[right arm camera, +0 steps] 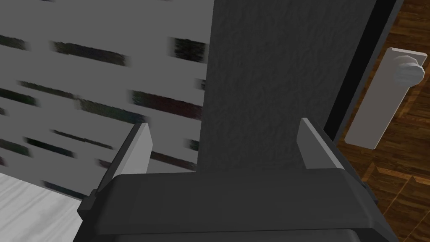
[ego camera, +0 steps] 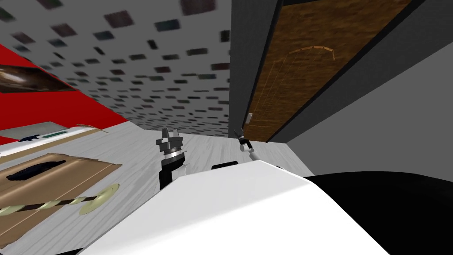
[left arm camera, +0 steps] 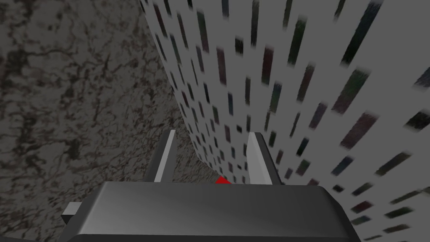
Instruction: Pull the door open
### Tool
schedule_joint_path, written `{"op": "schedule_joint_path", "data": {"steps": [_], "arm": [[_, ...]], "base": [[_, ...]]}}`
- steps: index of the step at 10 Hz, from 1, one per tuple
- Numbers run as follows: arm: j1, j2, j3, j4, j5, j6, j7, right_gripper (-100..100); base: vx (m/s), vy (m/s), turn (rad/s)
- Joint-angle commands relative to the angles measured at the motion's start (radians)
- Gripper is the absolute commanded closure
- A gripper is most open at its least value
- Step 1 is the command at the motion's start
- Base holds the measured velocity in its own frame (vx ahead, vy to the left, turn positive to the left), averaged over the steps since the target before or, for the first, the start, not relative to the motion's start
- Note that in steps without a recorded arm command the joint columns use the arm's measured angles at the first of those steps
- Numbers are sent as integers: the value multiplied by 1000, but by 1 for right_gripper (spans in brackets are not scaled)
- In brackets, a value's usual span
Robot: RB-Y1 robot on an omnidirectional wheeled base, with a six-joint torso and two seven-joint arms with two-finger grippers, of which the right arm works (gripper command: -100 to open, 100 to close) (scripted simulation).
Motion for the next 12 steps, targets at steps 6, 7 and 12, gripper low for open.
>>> {"op": "schedule_joint_path", "data": {"steps": [6,7,12], "arm": [[-39,-17,18,60,-48,15,-62,-100],[-43,-19,20,67,-53,17,-69,-100],[-62,-28,30,97,-75,23,-99,-100]], "base": [[134,-213,-180],[153,-164,-155],[175,-66,-150]]}}
